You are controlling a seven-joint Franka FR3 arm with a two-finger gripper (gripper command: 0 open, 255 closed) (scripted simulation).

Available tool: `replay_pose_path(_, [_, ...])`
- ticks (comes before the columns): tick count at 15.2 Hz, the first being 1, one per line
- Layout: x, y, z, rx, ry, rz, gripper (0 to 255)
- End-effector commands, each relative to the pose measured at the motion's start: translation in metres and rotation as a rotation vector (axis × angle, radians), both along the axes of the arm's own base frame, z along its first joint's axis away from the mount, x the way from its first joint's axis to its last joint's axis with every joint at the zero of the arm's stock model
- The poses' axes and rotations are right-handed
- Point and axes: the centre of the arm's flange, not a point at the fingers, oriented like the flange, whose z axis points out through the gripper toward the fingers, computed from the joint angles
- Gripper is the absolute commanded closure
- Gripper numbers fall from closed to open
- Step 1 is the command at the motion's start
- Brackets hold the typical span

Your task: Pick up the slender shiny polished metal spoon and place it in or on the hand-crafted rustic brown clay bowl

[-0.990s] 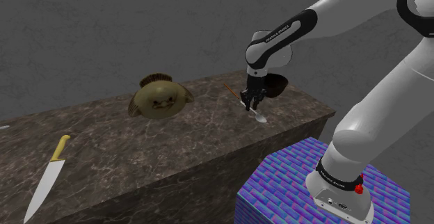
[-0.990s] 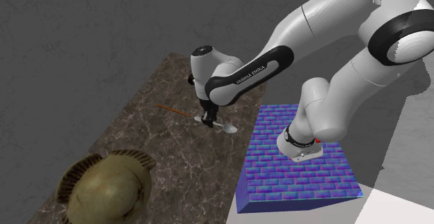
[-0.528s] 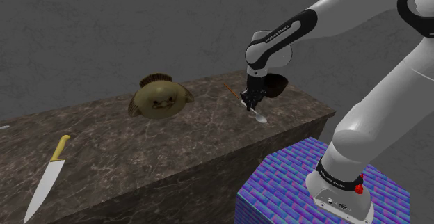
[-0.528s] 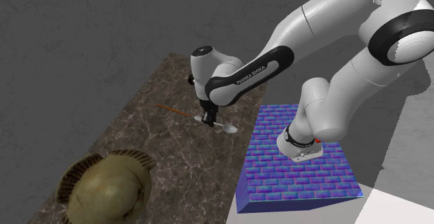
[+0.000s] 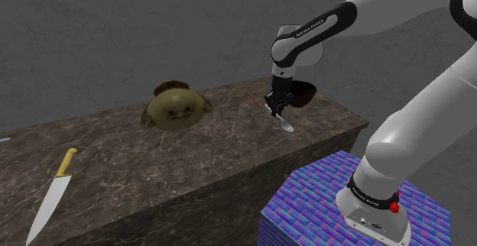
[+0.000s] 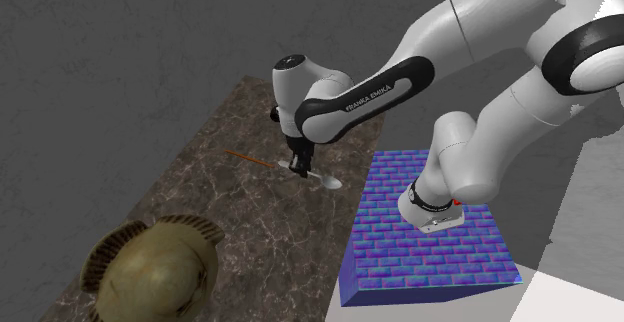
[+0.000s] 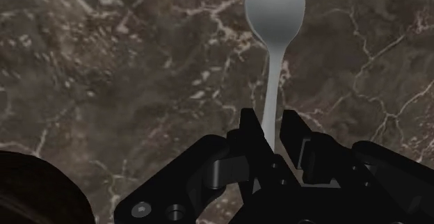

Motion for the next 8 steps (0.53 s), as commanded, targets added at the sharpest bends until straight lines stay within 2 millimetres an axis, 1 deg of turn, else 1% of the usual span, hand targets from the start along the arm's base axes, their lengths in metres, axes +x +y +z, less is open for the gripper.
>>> replay_pose_path(1, [0.000, 0.000, 0.012, 0.000, 0.000, 0.000, 255])
replay_pose_path(8, [0.000, 0.000, 0.049, 0.000, 0.000, 0.000, 255])
